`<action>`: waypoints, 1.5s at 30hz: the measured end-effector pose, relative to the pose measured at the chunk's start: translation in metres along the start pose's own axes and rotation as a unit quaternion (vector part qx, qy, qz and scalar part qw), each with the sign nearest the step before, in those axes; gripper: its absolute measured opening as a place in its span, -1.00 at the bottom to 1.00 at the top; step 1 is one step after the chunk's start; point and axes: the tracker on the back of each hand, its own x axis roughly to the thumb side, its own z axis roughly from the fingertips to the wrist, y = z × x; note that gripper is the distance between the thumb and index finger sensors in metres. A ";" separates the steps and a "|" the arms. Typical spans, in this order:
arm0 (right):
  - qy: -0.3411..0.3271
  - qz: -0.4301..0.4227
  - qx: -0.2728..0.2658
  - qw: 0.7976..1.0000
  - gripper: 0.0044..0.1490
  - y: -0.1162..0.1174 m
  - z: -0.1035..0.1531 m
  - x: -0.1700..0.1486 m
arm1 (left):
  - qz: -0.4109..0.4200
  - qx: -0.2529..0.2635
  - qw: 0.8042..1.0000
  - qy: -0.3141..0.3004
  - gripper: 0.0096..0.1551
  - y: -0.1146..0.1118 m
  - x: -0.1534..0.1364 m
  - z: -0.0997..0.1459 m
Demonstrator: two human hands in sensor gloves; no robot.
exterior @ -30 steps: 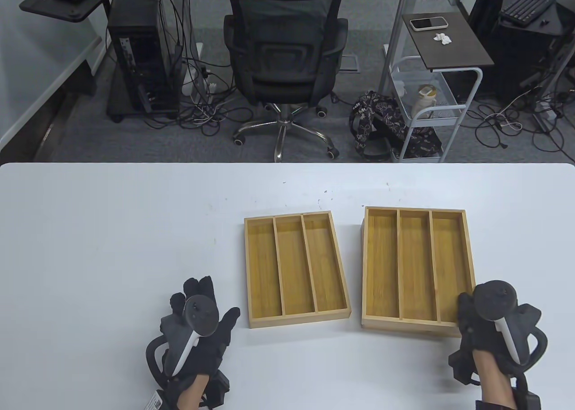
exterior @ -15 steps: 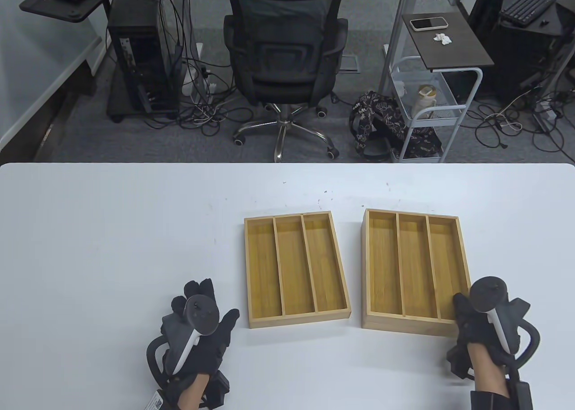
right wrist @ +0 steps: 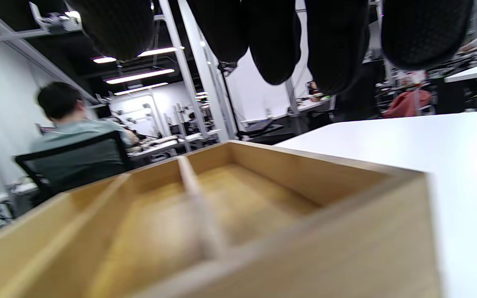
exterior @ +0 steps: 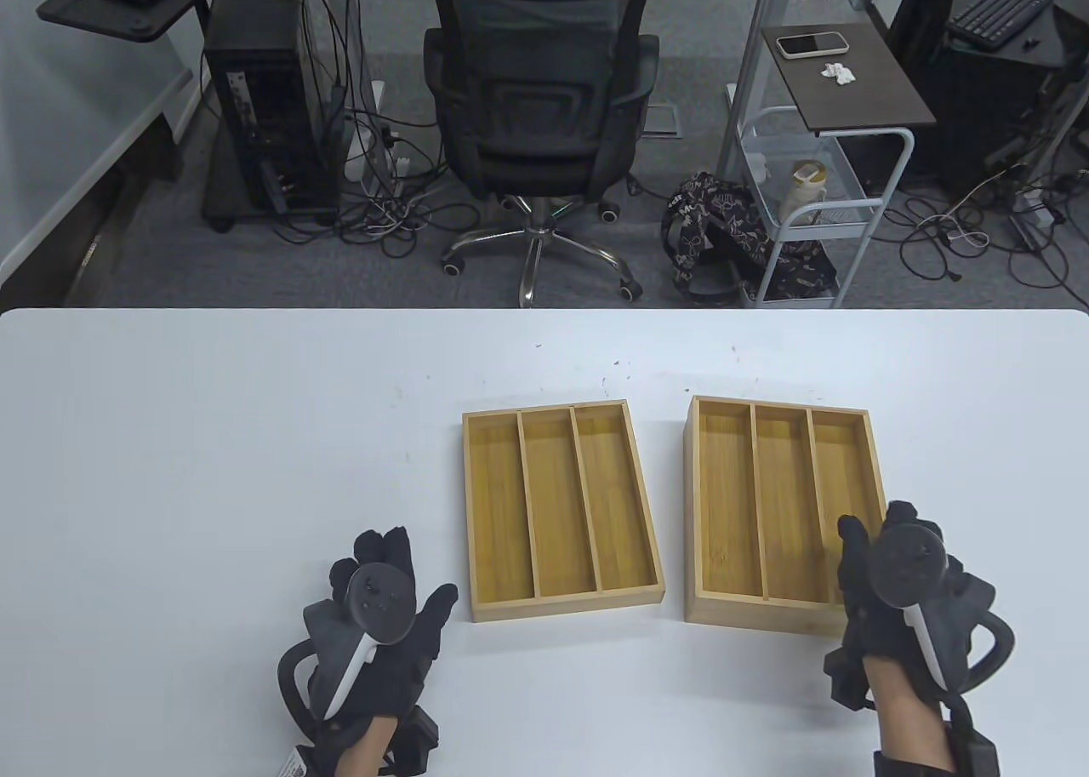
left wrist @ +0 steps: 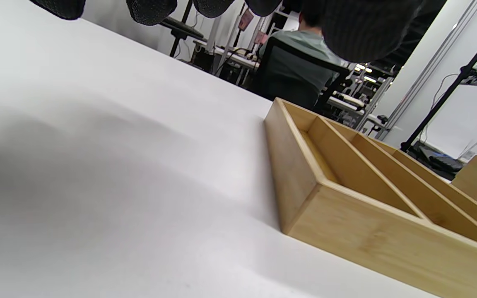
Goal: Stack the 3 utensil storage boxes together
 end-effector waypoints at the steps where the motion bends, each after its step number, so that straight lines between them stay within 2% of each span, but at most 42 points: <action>1: -0.021 -0.018 -0.001 1.000 -0.12 -0.003 0.006 0.013 | 0.002 0.004 1.000 -0.004 0.01 0.001 0.001 0.002; 7: -0.106 -0.126 0.025 0.986 -0.01 -0.001 0.047 0.076 | 0.004 -0.004 1.000 -0.006 0.01 0.002 0.003 0.006; 13: -0.178 -0.166 0.040 0.969 0.04 0.024 0.094 0.116 | 0.004 -0.012 1.000 -0.003 0.01 0.001 0.000 0.005; 17: -0.189 -0.171 0.053 0.965 0.03 0.051 0.111 0.119 | 0.004 -0.015 1.000 0.000 0.01 -0.001 0.001 0.004; 19: -0.196 -0.152 0.050 0.967 0.03 0.059 0.112 0.118 | 0.003 -0.019 1.000 0.001 0.01 -0.002 0.002 0.003; 26: -0.194 -0.148 0.031 0.969 0.01 0.059 0.117 0.113 | -0.037 -0.014 0.999 0.017 0.04 -0.009 0.013 0.000; 31: -0.197 -0.142 0.039 0.969 0.01 0.064 0.122 0.115 | -0.081 0.007 0.996 0.034 0.07 -0.011 0.036 -0.012; 33: -0.202 -0.138 0.034 0.969 0.01 0.062 0.125 0.117 | -0.100 0.000 0.994 0.043 0.09 -0.015 0.046 -0.019; 38: -0.212 -0.139 0.027 0.967 0.00 0.059 0.131 0.119 | -0.128 -0.025 0.989 0.076 0.07 -0.035 0.066 -0.042; 43: -0.211 -0.140 0.036 0.967 0.00 0.060 0.131 0.119 | -0.142 -0.062 0.983 0.096 0.04 -0.057 0.070 -0.056; 45: -0.211 -0.143 0.038 0.966 0.00 0.060 0.131 0.119 | -0.152 -0.044 0.983 0.092 -0.03 -0.058 0.071 -0.059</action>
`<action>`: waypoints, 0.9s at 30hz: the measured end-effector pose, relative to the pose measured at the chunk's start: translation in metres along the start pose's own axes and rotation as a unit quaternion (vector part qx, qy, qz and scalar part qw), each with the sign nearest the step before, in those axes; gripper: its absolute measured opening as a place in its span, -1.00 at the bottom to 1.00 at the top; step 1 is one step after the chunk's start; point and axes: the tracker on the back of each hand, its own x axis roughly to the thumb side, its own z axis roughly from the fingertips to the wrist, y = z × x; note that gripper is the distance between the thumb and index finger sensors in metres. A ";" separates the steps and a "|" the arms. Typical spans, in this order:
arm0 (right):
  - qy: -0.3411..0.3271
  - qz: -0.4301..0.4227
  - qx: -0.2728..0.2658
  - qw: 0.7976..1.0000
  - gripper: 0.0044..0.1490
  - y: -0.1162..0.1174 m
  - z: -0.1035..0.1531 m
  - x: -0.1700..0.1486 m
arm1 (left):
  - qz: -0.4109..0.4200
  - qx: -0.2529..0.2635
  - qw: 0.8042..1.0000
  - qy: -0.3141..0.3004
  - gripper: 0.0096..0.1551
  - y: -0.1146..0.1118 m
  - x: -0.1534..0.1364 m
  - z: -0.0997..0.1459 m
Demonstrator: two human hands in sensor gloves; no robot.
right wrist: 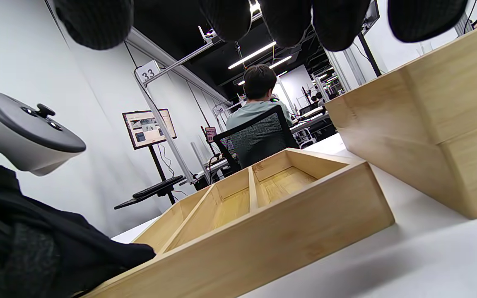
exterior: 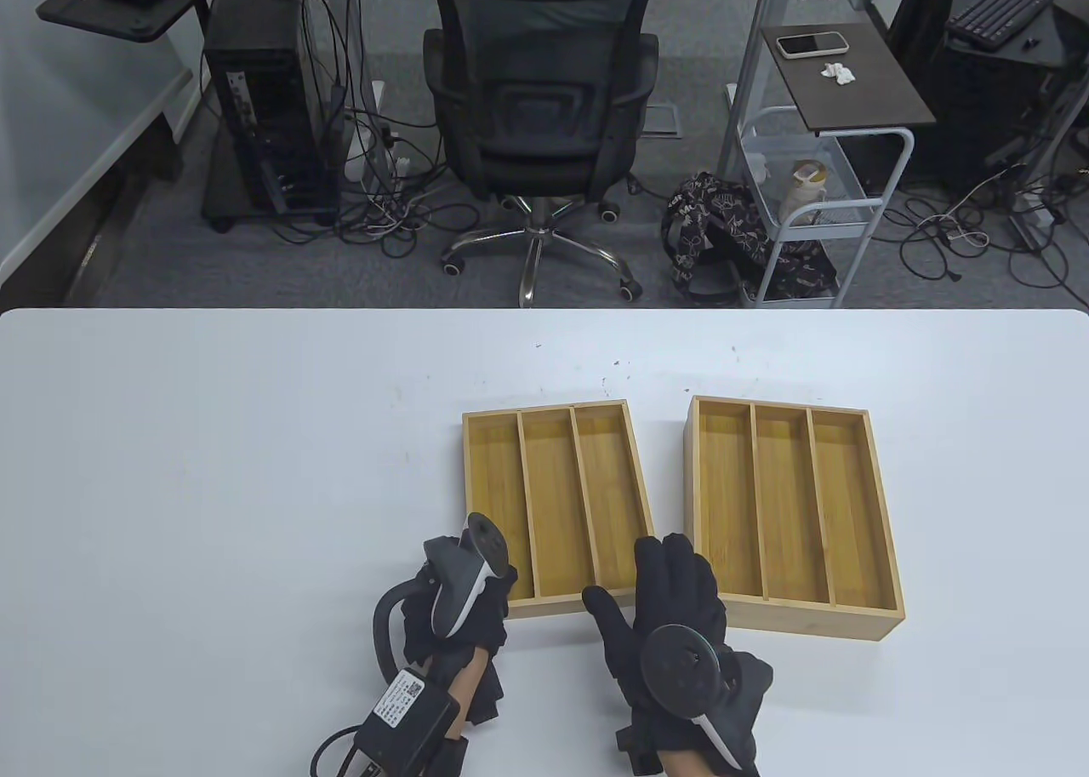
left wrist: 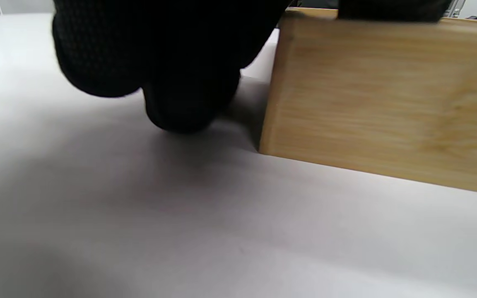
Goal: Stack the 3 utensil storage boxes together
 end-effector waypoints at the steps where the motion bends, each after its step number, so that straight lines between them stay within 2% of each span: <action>1: 0.000 -0.002 0.000 1.000 0.00 0.000 0.000 0.000 | -0.001 -0.002 1.000 -0.003 -0.07 0.000 0.000 -0.003; 3: -0.001 -0.003 -0.001 1.000 -0.01 0.000 0.001 0.000 | 0.025 -0.023 0.999 -0.001 -0.15 -0.001 -0.004 -0.008; 10: 0.007 -0.016 0.002 1.000 -0.01 -0.001 0.001 -0.001 | 0.089 -0.023 0.995 -0.031 -0.39 -0.007 -0.015 -0.018; 16: 0.014 -0.019 0.001 1.000 -0.02 -0.003 0.000 -0.005 | 0.114 0.024 0.992 -0.053 -0.46 -0.013 -0.016 -0.014; 19: 0.024 -0.019 -0.006 1.000 -0.02 -0.007 -0.001 -0.009 | 0.125 0.028 0.990 -0.055 -0.46 -0.012 -0.018 -0.013; 22: 0.040 -0.023 -0.015 0.999 -0.02 -0.012 -0.002 -0.014 | 0.133 0.037 0.989 -0.057 -0.46 -0.003 -0.023 -0.011; 27: 0.054 -0.024 -0.019 0.998 0.00 -0.015 -0.003 -0.018 | 0.152 0.073 0.983 -0.070 -0.51 0.019 -0.041 0.006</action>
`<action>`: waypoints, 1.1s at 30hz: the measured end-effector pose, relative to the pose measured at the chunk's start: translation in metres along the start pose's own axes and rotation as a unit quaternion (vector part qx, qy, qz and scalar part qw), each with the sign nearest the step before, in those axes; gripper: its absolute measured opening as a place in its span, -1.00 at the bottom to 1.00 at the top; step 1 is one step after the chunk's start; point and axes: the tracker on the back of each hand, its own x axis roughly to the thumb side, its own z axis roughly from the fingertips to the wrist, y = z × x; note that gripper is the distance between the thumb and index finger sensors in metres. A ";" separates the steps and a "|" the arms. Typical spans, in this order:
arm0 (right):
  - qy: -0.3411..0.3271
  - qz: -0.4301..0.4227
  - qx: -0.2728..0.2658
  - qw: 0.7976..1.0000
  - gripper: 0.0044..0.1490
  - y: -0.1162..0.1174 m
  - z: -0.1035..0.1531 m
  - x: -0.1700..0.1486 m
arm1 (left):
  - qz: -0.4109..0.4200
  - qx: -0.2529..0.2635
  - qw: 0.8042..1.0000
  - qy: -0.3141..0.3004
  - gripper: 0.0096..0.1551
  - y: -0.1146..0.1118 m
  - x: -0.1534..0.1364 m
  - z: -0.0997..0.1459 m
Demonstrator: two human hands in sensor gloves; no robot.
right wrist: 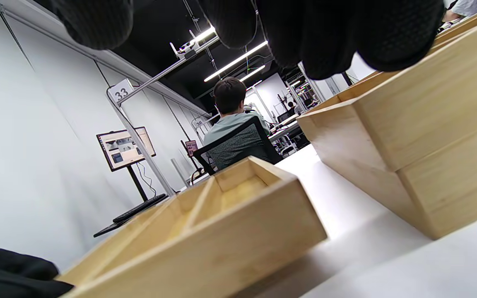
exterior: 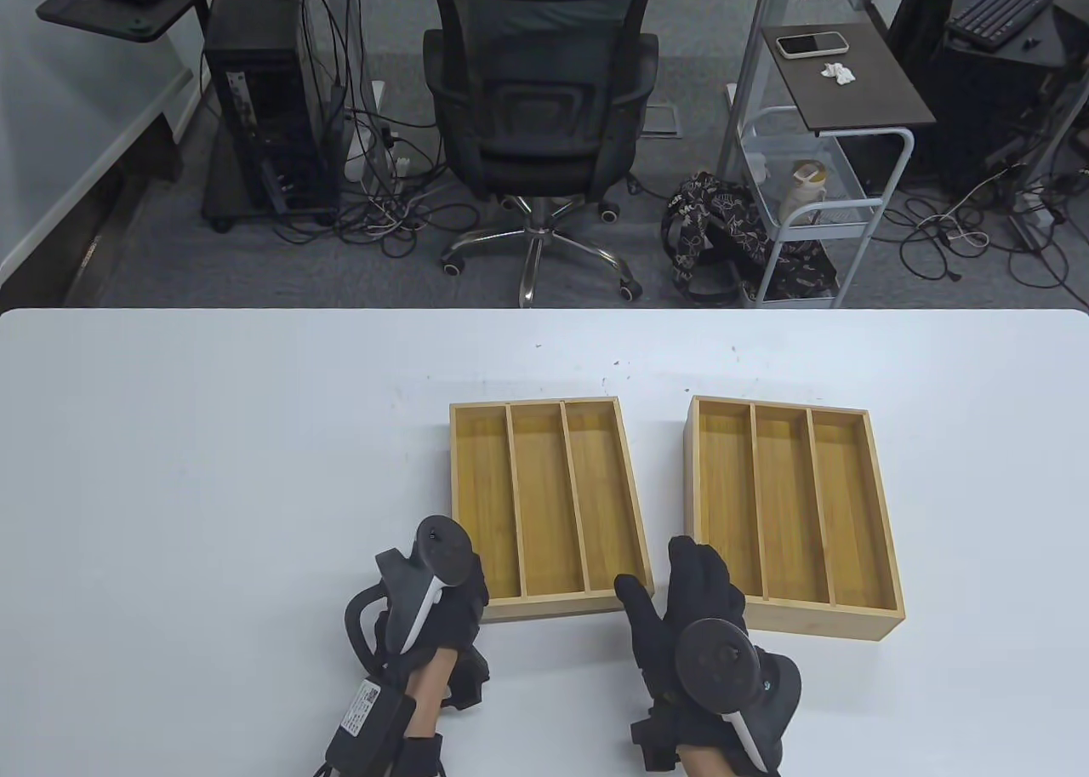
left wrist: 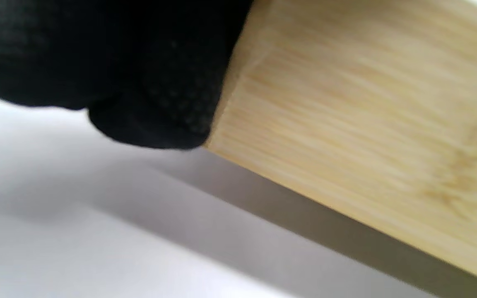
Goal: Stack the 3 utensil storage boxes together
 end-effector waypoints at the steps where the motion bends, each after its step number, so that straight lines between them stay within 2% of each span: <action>1: 0.003 0.004 -0.001 1.000 0.01 0.000 0.000 0.000 | 0.006 0.004 1.000 -0.005 -0.51 0.005 -0.002 0.004; 5: 0.016 0.005 0.002 1.000 0.06 0.001 0.000 0.001 | 0.018 0.043 0.998 -0.031 -0.51 0.029 -0.013 0.027; 9: 0.034 -0.004 0.033 0.999 0.08 0.006 0.000 0.002 | 0.014 0.080 0.995 -0.050 -0.51 0.043 -0.022 0.050; 14: 0.053 -0.011 0.074 0.996 -0.01 0.016 0.000 0.003 | 0.022 0.101 0.993 -0.059 -0.51 0.042 -0.032 0.064; 16: 0.059 -0.004 0.091 0.994 -0.06 0.021 -0.001 0.003 | 0.031 0.089 0.994 -0.060 -0.51 0.041 -0.033 0.066; 18: 0.059 -0.007 0.101 0.993 -0.19 0.026 -0.002 0.003 | 0.030 0.095 0.993 -0.065 -0.51 0.040 -0.033 0.069; 20: 0.053 0.002 0.101 0.993 -0.32 0.030 -0.002 0.004 | 0.016 0.104 0.992 -0.064 -0.51 0.041 -0.033 0.072; 23: 0.031 0.012 0.078 0.996 -0.41 0.032 0.000 0.007 | 0.017 0.093 0.994 -0.057 -0.51 0.038 -0.034 0.071; 28: -0.004 0.033 0.043 0.999 -0.44 0.031 0.004 0.015 | 0.034 0.083 0.994 -0.056 -0.51 0.035 -0.041 0.069; 33: 0.005 0.033 0.040 0.999 -0.45 0.031 0.004 0.016 | 0.078 0.083 0.991 -0.071 -0.39 0.037 -0.049 0.070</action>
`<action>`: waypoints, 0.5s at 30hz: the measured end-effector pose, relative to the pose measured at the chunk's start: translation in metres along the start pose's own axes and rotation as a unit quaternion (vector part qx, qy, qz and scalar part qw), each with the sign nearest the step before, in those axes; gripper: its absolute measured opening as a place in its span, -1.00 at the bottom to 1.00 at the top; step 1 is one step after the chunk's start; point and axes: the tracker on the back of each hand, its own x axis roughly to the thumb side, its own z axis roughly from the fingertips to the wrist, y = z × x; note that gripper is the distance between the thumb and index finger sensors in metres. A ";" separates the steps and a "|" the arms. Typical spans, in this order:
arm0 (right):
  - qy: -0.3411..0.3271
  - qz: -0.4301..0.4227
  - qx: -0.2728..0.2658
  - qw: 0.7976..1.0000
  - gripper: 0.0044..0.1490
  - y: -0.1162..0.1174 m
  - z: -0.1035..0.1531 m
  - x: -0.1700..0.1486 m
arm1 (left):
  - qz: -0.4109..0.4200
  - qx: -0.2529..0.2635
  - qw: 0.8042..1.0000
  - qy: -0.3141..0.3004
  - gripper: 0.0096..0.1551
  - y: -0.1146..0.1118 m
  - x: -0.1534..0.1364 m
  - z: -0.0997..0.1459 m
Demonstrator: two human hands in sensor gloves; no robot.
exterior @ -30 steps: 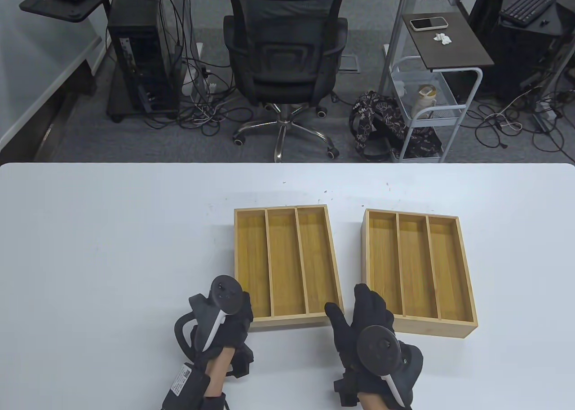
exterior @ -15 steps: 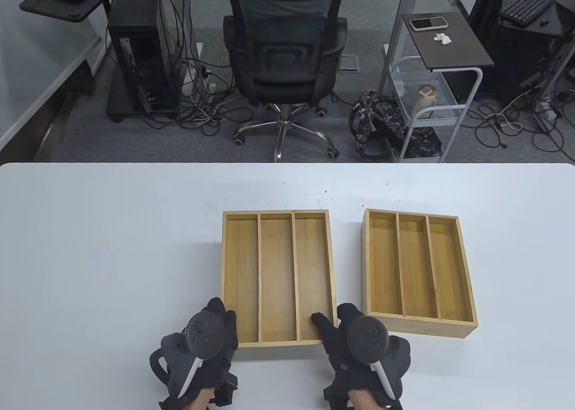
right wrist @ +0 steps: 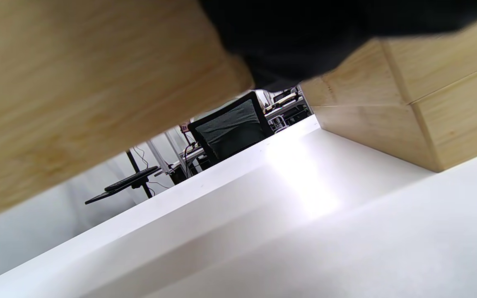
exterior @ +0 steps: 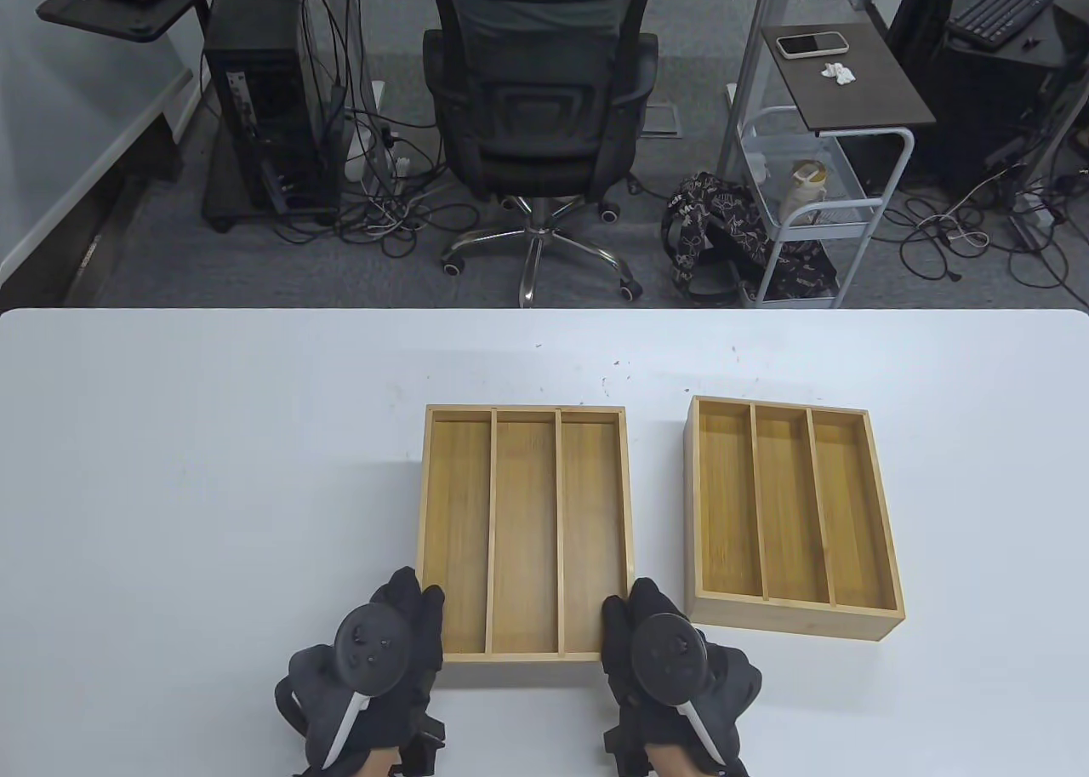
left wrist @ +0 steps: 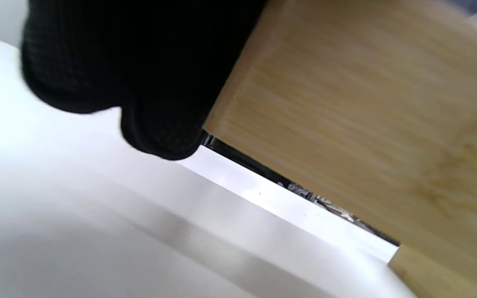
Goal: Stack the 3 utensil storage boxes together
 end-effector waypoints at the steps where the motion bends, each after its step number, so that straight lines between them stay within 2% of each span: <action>1: 0.004 0.001 -0.001 1.000 -0.45 -0.001 0.000 -0.001 | 0.011 -0.003 1.000 -0.001 -0.36 0.001 -0.002 0.000; 4: 0.010 0.004 -0.006 1.000 -0.46 -0.004 -0.001 -0.006 | 0.024 -0.004 1.000 0.011 -0.27 0.002 -0.006 -0.002; 9: 0.033 0.004 -0.016 0.999 -0.46 -0.018 -0.006 -0.017 | -0.003 -0.063 0.997 0.044 -0.10 -0.004 -0.018 -0.009; 15: 0.075 -0.029 -0.018 0.997 -0.47 -0.040 -0.023 -0.042 | -0.033 -0.084 0.994 0.062 0.03 -0.011 -0.025 -0.017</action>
